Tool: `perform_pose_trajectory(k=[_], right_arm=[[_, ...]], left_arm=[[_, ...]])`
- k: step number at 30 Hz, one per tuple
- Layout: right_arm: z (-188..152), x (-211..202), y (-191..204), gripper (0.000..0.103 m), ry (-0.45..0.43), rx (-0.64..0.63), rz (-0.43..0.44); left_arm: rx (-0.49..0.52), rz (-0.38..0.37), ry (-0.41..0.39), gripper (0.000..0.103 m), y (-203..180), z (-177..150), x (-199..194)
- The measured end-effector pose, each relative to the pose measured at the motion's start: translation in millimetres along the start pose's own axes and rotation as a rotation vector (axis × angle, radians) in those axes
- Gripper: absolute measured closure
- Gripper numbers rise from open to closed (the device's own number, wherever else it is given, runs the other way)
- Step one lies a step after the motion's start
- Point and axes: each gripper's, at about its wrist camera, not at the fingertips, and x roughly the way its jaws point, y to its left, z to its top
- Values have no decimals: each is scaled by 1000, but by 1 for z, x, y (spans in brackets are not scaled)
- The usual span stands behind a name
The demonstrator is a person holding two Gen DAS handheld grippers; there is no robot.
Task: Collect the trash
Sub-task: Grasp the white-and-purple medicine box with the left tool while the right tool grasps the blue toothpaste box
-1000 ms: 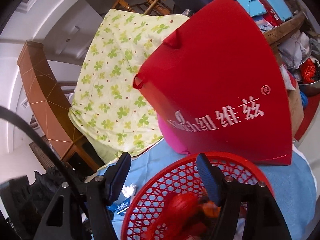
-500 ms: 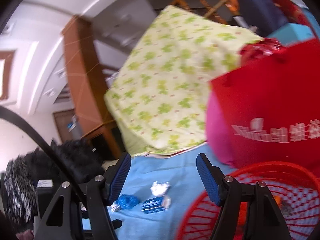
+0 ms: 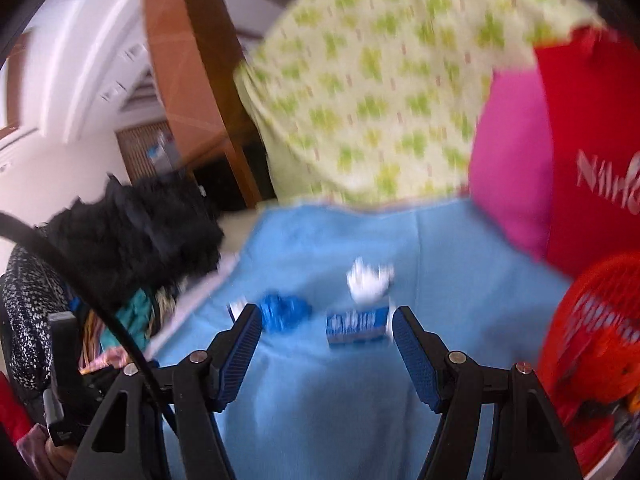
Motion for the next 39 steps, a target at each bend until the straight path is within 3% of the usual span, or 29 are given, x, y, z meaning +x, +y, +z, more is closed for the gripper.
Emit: perform_pose_trajectory(k=[5, 15, 20, 24, 29, 35, 39], right_arm=[[-10, 38, -16, 31, 146, 89, -12], [-13, 83, -17, 31, 235, 124, -38], [-8, 116, -37, 31, 290, 234, -20], [-4, 145, -65, 31, 341, 416, 37], [3, 177, -84, 31, 395, 562, 66], [6, 207, -96, 31, 451, 655, -19], [18, 215, -92, 31, 427, 587, -124]], left_arm=[[-80, -14, 15, 35, 21, 4, 27], [-315, -13, -64, 35, 77, 49, 88], [-442, -72, -16, 35, 99, 67, 132], [-476, -71, -7, 35, 106, 82, 152], [-506, -92, 62, 35, 110, 92, 181], [-530, -110, 137, 35, 109, 95, 201], [-501, -103, 157, 34, 100, 100, 208]])
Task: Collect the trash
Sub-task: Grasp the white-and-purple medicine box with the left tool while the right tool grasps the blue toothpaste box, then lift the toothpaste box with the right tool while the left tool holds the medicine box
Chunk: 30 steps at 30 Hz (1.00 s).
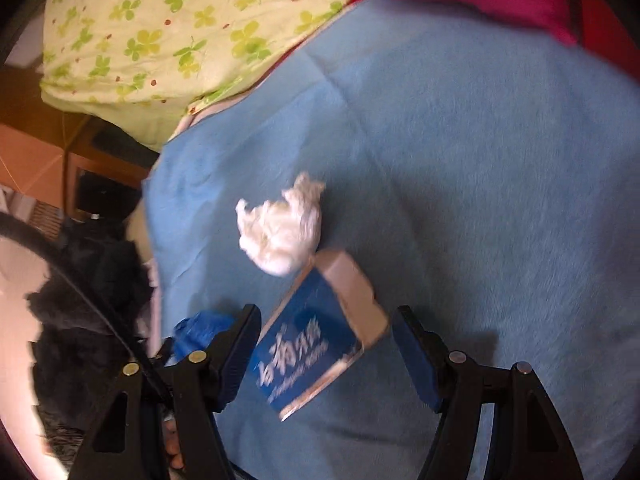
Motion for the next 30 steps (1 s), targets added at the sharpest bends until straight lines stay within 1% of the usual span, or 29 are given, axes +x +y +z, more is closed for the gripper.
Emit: perform_pose_trajectory(k=[6, 7, 8, 10, 11, 13, 14, 16, 18, 23, 25, 26, 28, 30], right_arm=[[-1, 13, 31, 31, -38, -149, -130], [-4, 17, 35, 31, -41, -181, -164], [-6, 20, 35, 31, -42, -197, -176], [-9, 22, 33, 31, -52, -229, -188], [-10, 22, 33, 32, -57, -251, -191], [-11, 21, 34, 36, -71, -290, -194], [-11, 21, 34, 43, -75, -303, -194], [-14, 20, 33, 45, -81, -311, -185], [-15, 18, 35, 51, -85, -324, -166], [-24, 0, 45, 65, -120, -395, -143], [-28, -5, 48, 67, -125, -415, -132], [-30, -8, 50, 73, -128, -425, -124], [-34, -9, 52, 73, -119, -434, -109], [-39, -8, 52, 73, -93, -427, -105]], left_arm=[[80, 53, 8, 34, -14, -4, 5], [90, 58, 8, 36, -15, -4, 6], [90, 57, 9, 46, -14, -4, 5], [82, 43, 20, 48, -9, -4, 4], [77, 39, 19, 49, -7, -4, 4], [74, 36, 21, 50, -7, -4, 3], [72, 31, 23, 50, -6, -4, 2], [65, 22, 28, 51, -5, -4, -1], [57, 19, 29, 51, -3, -5, -5], [64, 33, -13, 51, -2, -5, -26], [79, 29, -42, 51, -4, -6, -38], [90, 28, -59, 51, -5, -7, -44], [110, 28, -89, 51, -7, -7, -57], [122, 12, -109, 51, -9, -8, -68]])
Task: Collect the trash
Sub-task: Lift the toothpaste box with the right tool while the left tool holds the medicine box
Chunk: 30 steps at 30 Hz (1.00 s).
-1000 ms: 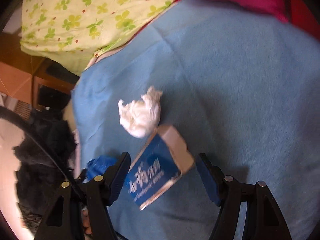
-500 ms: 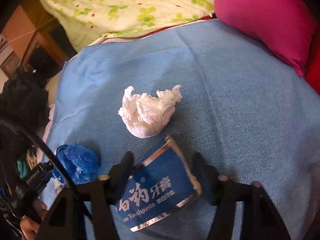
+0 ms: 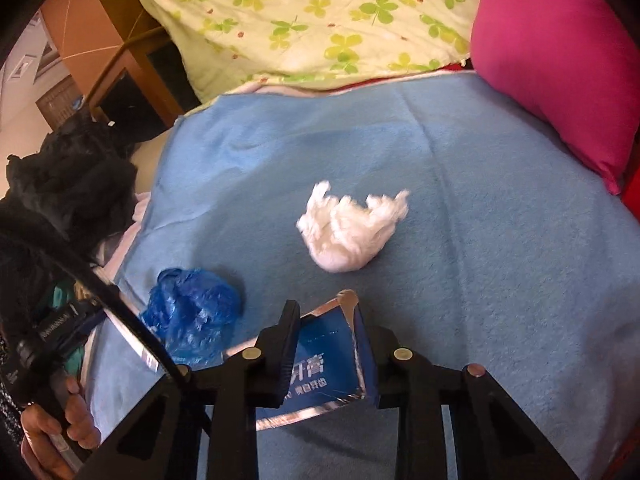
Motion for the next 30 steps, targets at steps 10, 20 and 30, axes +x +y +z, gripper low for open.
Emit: perform_pose_trajectory(k=[10, 20, 30], right_arm=[[-3, -1, -25, 29, 79, 166, 84], [-10, 2, 15, 29, 46, -45, 44], [-11, -3, -20, 29, 194, 253, 212]], left_arm=[[48, -83, -44, 51, -12, 7, -32], [96, -108, -42, 51, -28, 4, -35], [89, -100, -47, 51, -28, 4, -34]])
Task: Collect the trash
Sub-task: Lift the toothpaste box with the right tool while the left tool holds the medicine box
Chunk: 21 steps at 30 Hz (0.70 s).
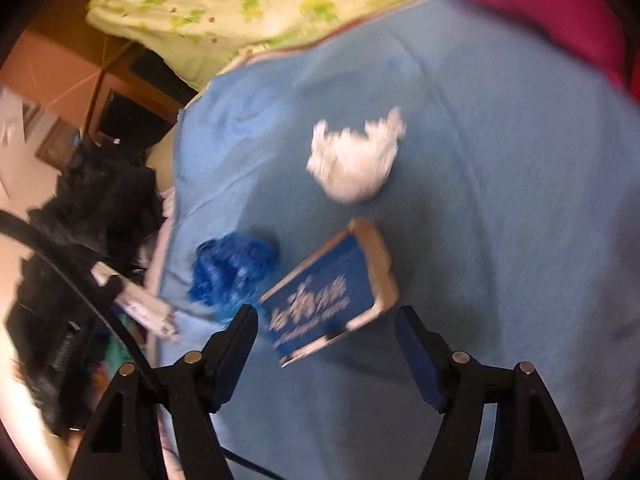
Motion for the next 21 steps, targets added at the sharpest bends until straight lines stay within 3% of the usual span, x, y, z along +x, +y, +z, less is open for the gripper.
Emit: perform_pose_trajectory(k=[2, 7, 12, 14, 17, 21], right_arm=[[-1, 5, 2, 29, 2, 18, 21], [10, 28, 15, 29, -48, 25, -54], [14, 36, 54, 28, -241, -206, -270], [9, 50, 68, 28, -222, -296, -313], [4, 71, 69, 28, -141, -314, -302], [0, 81, 68, 29, -138, -356, -336]], left_arm=[[1, -6, 2, 51, -3, 0, 1], [8, -18, 12, 51, -8, -3, 4], [11, -24, 19, 51, -10, -4, 5], [1, -22, 18, 51, -7, -3, 5], [-9, -21, 20, 51, -5, -3, 5], [4, -27, 24, 51, -7, -5, 6]])
